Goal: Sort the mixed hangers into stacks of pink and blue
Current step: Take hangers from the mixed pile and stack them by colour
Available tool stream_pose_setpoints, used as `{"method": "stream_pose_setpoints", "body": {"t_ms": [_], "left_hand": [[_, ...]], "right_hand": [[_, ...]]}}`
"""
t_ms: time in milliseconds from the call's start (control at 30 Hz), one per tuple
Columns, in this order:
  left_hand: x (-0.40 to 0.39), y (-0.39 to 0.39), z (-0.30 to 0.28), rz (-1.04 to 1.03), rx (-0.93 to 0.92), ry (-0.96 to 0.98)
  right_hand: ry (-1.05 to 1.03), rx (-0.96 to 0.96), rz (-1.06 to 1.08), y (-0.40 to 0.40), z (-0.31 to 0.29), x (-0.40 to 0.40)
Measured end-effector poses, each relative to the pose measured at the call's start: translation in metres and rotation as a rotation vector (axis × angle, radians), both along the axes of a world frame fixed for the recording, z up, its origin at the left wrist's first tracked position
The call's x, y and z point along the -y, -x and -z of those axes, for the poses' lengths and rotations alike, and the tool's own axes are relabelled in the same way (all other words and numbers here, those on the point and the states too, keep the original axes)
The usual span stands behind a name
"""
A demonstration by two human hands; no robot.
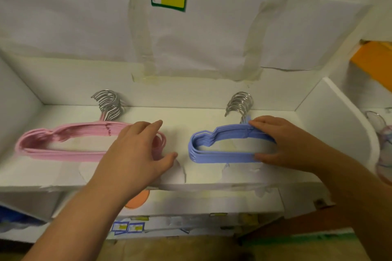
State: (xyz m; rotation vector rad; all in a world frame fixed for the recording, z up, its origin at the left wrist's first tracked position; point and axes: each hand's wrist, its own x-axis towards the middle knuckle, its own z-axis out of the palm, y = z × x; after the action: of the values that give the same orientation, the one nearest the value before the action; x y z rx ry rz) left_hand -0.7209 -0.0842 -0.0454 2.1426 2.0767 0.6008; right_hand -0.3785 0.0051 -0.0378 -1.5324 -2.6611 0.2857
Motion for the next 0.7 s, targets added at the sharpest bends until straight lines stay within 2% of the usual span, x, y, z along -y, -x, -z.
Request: {"method": "stream_pose_setpoints", "body": {"t_ms": [133, 367, 500, 700], "left_hand": [[0.000, -0.002, -0.002, 0.046, -0.008, -0.001], [0.002, -0.033, -0.022, 0.114, -0.008, -0.027], [0.011, -0.076, -0.035, 0.154, -0.003, -0.026], [0.038, -0.171, -0.041, 0.260, -0.036, -0.038]], "right_hand": [[-0.029, -0.017, 0.036, -0.002, -0.001, 0.013], [-0.095, -0.265, 0.215, -0.022, -0.023, 0.062], [-0.162, -0.351, 0.288, -0.047, -0.039, 0.093], [-0.207, -0.342, 0.389, -0.121, -0.051, 0.167]]}}
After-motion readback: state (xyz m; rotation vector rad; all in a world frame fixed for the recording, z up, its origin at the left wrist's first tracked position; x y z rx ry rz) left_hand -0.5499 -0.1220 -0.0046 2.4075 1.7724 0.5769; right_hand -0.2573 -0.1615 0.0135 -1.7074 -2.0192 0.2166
